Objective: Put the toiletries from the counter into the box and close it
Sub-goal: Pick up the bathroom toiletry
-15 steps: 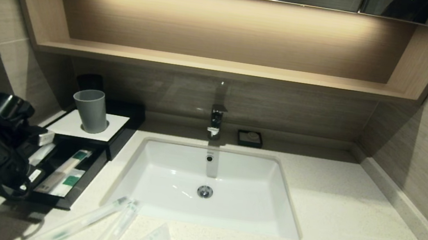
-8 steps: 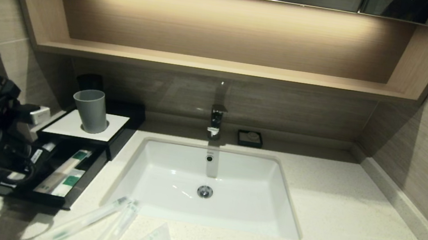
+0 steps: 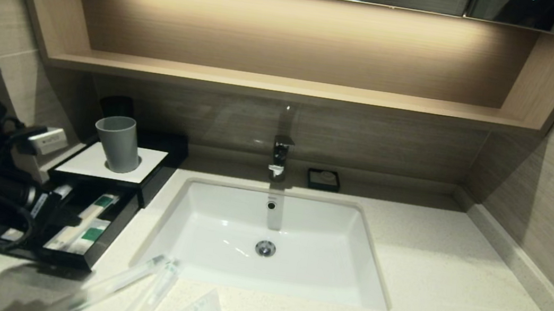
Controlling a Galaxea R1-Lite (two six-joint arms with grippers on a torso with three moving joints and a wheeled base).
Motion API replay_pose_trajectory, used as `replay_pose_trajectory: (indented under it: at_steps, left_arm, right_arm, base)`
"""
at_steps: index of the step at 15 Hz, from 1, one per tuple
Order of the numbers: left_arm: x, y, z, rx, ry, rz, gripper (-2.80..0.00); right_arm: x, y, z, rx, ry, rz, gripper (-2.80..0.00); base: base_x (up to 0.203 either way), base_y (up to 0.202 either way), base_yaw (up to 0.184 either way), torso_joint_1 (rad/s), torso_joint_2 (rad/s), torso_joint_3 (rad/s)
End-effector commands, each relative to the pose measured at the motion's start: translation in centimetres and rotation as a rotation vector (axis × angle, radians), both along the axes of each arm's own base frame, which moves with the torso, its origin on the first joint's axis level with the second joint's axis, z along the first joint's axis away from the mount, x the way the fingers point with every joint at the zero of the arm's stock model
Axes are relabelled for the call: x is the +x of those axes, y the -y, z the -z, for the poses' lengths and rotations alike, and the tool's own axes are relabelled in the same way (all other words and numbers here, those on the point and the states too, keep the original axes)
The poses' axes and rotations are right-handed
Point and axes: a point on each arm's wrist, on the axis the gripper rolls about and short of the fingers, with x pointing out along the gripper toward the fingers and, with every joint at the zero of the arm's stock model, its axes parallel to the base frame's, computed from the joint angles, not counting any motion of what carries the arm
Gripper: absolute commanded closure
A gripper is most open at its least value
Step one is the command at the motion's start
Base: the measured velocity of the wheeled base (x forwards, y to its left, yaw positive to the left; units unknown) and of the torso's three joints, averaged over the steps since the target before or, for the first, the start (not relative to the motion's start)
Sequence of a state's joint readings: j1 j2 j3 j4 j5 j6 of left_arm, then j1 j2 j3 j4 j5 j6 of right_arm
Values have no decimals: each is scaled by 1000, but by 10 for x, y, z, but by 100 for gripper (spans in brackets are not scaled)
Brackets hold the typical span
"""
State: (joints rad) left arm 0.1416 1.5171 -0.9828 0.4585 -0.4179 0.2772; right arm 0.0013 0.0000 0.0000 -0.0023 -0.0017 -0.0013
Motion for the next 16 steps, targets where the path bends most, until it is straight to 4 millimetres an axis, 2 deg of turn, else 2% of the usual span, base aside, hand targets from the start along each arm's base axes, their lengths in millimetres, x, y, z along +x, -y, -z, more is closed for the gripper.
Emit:
replay_pose_trajectory:
  at_steps: [1, 5, 10, 12, 16]
  left_arm:
    - [-16, 19, -2, 1, 12, 83, 0]
    - [-41, 43, 3, 3, -15, 187, 0]
    - [-67, 45, -8, -17, -93, 176, 0]
    - [-70, 45, -5, -7, -145, 173, 0]
    - [-64, 46, 7, 0, -196, 184, 0]
  right_arm:
    - [0, 0, 0, 0, 1, 0, 0]
    - [0, 0, 0, 0, 1, 0, 0]
    - [0, 0, 0, 0, 1, 0, 0]
    - [0, 0, 0, 0, 1, 0, 0]
    - [0, 0, 0, 0, 1, 0, 0]
  base:
    - [0, 0, 0, 0, 0, 0]
    - [0, 0, 0, 0, 0, 0]
    - [0, 0, 0, 0, 0, 0]
    - [0, 0, 0, 0, 0, 0]
    - [0, 0, 0, 0, 0, 0]
